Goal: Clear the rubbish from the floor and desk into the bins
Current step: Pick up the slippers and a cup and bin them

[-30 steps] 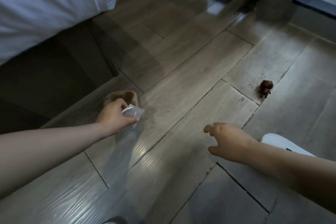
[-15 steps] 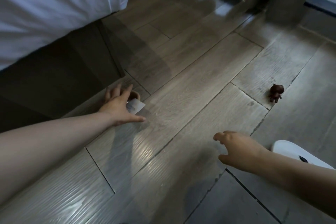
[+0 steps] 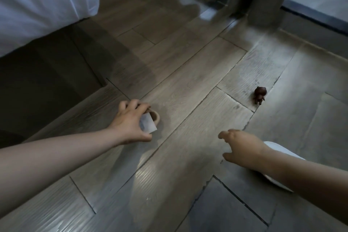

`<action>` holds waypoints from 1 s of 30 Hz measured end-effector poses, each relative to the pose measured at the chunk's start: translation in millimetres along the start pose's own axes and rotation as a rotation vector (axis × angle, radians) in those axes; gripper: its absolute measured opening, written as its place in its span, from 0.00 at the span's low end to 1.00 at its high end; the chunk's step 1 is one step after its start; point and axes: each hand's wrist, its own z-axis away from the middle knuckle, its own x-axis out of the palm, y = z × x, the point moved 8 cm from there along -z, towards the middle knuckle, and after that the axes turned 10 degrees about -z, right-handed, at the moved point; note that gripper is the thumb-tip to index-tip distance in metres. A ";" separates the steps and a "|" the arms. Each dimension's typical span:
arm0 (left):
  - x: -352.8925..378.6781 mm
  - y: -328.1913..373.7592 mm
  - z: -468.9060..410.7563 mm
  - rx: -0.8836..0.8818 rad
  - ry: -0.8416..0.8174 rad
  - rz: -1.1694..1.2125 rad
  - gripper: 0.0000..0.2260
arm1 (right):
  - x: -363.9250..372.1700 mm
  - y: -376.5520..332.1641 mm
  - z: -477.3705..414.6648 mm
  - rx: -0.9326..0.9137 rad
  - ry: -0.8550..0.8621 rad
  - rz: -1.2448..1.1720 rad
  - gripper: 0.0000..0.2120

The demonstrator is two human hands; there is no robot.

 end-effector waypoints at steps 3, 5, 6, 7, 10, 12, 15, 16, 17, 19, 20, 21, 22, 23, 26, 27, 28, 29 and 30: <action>-2.1 36.8 -4.7 0.054 -0.019 0.004 0.43 | -16.9 28.1 2.3 0.067 0.045 -0.009 0.27; -2.8 57.8 -8.1 0.078 -0.027 -0.011 0.44 | -27.2 45.0 5.6 0.106 0.075 -0.032 0.26; -2.2 70.1 -11.7 0.100 -0.029 -0.013 0.44 | -32.0 55.0 9.4 0.127 0.091 -0.052 0.26; -1.8 82.2 -15.3 0.121 -0.032 -0.009 0.44 | -35.8 64.6 13.6 0.146 0.103 -0.074 0.26; -0.5 120.8 -30.8 0.187 -0.040 -0.008 0.44 | -41.6 92.3 30.3 0.194 0.139 -0.139 0.28; 1.1 147.4 -43.5 0.218 -0.046 -0.024 0.44 | -38.2 106.4 43.7 0.203 0.148 -0.208 0.33; 5.7 183.6 -61.2 0.242 -0.051 -0.032 0.44 | -14.9 127.1 64.0 0.240 0.126 -0.285 0.46; 8.0 194.4 -66.2 0.252 -0.050 -0.032 0.43 | -2.8 134.8 69.9 0.260 0.113 -0.287 0.50; 10.5 204.0 -70.3 0.262 -0.052 -0.032 0.43 | 9.6 142.6 74.6 0.281 0.096 -0.273 0.54; 15.6 219.6 -76.3 0.280 -0.057 -0.042 0.42 | 32.2 156.9 81.4 0.309 0.066 -0.208 0.59; 17.9 226.0 -78.2 0.290 -0.060 -0.049 0.42 | 39.5 163.5 84.0 0.316 0.060 -0.179 0.61; 19.9 231.4 -79.7 0.298 -0.062 -0.052 0.42 | 43.9 169.1 85.6 0.319 0.062 -0.161 0.61; 20.9 235.7 -80.9 0.304 -0.063 -0.051 0.42 | 45.8 174.1 86.1 0.313 0.071 -0.147 0.61; 21.7 240.1 -82.4 0.312 -0.069 -0.054 0.43 | 46.6 178.9 86.5 0.307 0.077 -0.135 0.60; 21.8 257.8 -88.2 0.381 -0.092 -0.122 0.43 | 46.8 200.6 83.2 0.316 0.096 -0.150 0.60; 22.2 265.1 -90.5 0.412 -0.101 -0.151 0.43 | 45.9 209.1 81.4 0.327 0.110 -0.175 0.60; 23.1 272.9 -93.5 0.439 -0.110 -0.176 0.43 | 45.0 217.4 79.4 0.334 0.132 -0.200 0.60; 23.6 280.9 -97.1 0.455 -0.116 -0.194 0.43 | 43.7 224.7 77.3 0.338 0.157 -0.225 0.60; 24.3 288.8 -101.6 0.461 -0.122 -0.203 0.43 | 42.3 231.1 75.0 0.342 0.179 -0.253 0.60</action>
